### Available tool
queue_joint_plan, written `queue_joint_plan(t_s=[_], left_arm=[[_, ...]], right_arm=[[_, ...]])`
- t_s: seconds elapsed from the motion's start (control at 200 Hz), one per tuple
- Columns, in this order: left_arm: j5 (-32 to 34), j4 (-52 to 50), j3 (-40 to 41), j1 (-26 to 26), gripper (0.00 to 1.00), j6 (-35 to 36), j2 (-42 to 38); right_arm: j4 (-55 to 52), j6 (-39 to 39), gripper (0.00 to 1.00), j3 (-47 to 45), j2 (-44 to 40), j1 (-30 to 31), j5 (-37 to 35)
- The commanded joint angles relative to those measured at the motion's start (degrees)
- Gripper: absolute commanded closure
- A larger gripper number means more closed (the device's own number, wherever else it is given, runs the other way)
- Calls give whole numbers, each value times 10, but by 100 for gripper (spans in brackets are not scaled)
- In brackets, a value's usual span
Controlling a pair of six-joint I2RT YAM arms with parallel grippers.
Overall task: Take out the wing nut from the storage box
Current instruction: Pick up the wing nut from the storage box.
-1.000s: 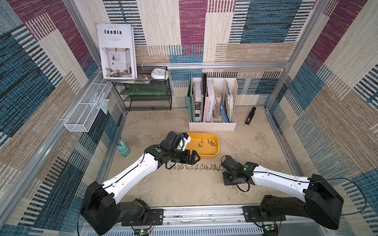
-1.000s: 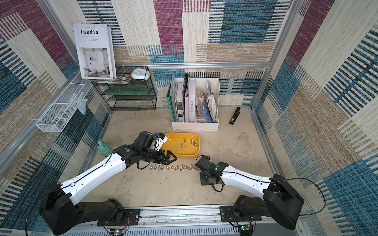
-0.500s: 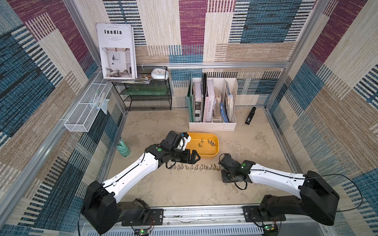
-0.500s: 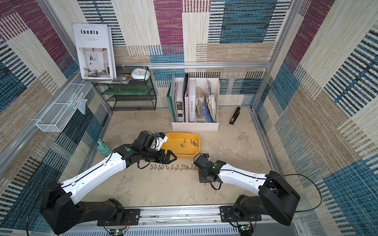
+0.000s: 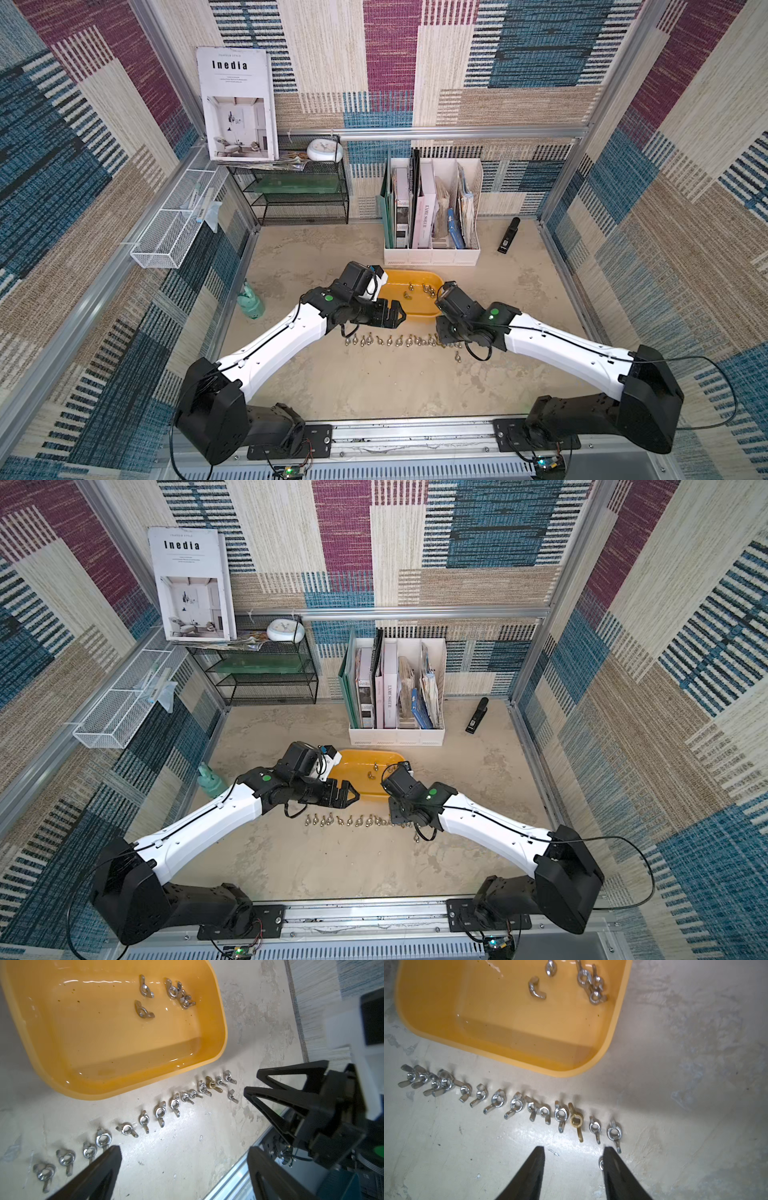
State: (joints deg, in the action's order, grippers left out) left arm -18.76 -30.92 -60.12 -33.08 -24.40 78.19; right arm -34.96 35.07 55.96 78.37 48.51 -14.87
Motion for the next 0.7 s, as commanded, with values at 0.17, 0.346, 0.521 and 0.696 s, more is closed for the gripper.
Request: queue_joint_plan(t_s=[0.17, 0.346, 0.521, 0.696], left_arm=[[37, -18, -4, 44, 1, -1, -5], [40, -27, -10, 61, 1, 4, -4], [37, -32, -16, 74, 1, 8, -3], [35, -31, -18, 82, 1, 9, 2]], right_arm=[[48, -113, 42, 101, 109, -38, 28], [63, -161, 42, 180, 201, -60, 61], [62, -188, 44, 241, 283, -85, 95], [43, -197, 53, 297, 350, -111, 118]])
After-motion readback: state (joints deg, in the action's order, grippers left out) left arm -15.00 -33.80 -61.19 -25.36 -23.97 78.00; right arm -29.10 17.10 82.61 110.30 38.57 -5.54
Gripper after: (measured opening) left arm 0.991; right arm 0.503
